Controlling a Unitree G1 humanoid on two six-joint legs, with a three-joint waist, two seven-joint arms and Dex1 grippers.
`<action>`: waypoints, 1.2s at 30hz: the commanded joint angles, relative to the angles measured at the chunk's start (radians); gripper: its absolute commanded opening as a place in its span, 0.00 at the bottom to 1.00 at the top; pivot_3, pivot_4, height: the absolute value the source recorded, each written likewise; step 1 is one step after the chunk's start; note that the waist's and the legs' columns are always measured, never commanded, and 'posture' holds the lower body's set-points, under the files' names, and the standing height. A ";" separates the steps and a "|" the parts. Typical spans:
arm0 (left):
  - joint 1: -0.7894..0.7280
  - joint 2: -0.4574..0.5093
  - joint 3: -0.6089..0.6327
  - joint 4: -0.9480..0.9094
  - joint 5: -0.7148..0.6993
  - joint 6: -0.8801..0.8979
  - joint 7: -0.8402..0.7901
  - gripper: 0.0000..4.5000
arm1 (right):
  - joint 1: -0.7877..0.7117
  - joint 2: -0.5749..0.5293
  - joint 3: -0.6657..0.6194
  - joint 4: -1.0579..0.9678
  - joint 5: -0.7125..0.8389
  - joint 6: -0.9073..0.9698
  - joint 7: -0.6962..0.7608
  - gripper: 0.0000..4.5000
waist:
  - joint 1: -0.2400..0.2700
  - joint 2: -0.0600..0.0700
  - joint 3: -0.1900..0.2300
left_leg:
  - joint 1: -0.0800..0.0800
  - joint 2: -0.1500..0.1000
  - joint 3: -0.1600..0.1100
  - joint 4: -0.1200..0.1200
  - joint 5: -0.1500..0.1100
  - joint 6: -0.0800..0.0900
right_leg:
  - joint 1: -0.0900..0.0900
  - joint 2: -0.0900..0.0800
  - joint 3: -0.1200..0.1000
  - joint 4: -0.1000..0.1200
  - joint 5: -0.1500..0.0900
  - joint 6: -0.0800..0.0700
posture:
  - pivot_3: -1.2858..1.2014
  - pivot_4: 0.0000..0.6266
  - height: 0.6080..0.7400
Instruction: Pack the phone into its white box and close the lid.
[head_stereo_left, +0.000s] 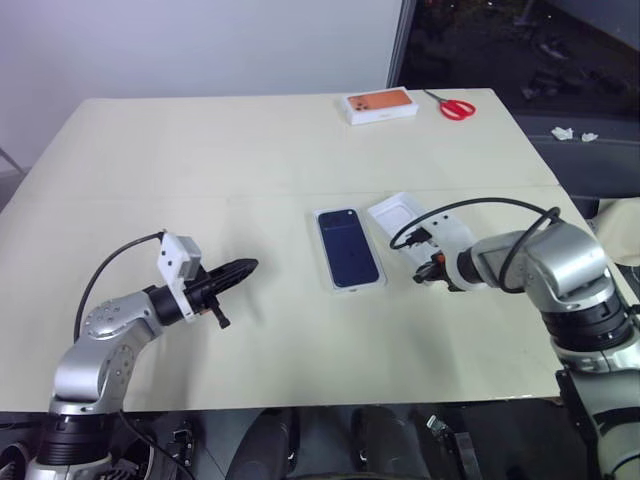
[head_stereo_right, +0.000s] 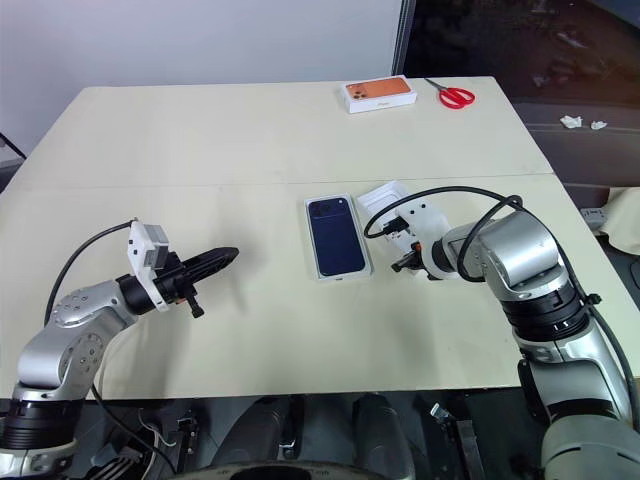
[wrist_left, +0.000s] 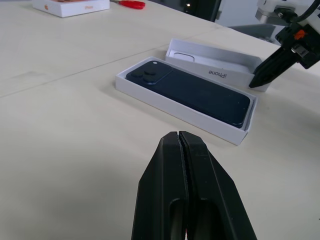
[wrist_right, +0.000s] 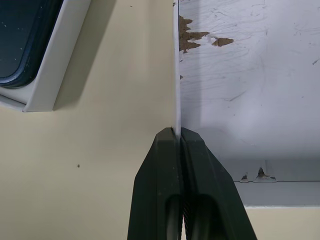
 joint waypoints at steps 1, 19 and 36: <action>-0.007 0.004 0.006 -0.031 -0.008 -0.004 0.003 0.01 | -0.027 0.031 -0.040 0.011 -0.013 0.006 -0.030 0.00 | -0.001 0.000 0.000 | 0.000 0.000 0.000 0.000 0.000 0.000 | 0.000 0.000 0.000 0.000 0.000 0.000 | 0.52 0.24 1.00; -0.068 0.060 0.087 0.002 -0.071 0.045 0.001 0.01 | -0.273 0.708 -0.803 0.384 0.725 0.006 -0.407 0.00 | -0.006 0.002 0.001 | 0.000 0.001 0.000 -0.002 0.001 -0.002 | -0.002 0.003 0.001 0.002 0.001 -0.002 | 0.52 0.24 1.00; -0.066 0.033 0.041 -0.032 -0.050 0.035 0.041 0.01 | 0.108 0.584 -0.349 0.307 1.479 -0.266 -0.777 0.00 | -0.030 0.002 0.001 | 0.000 0.003 0.000 -0.002 0.001 -0.001 | -0.001 0.005 0.001 0.002 0.001 -0.001 | 0.52 0.24 1.00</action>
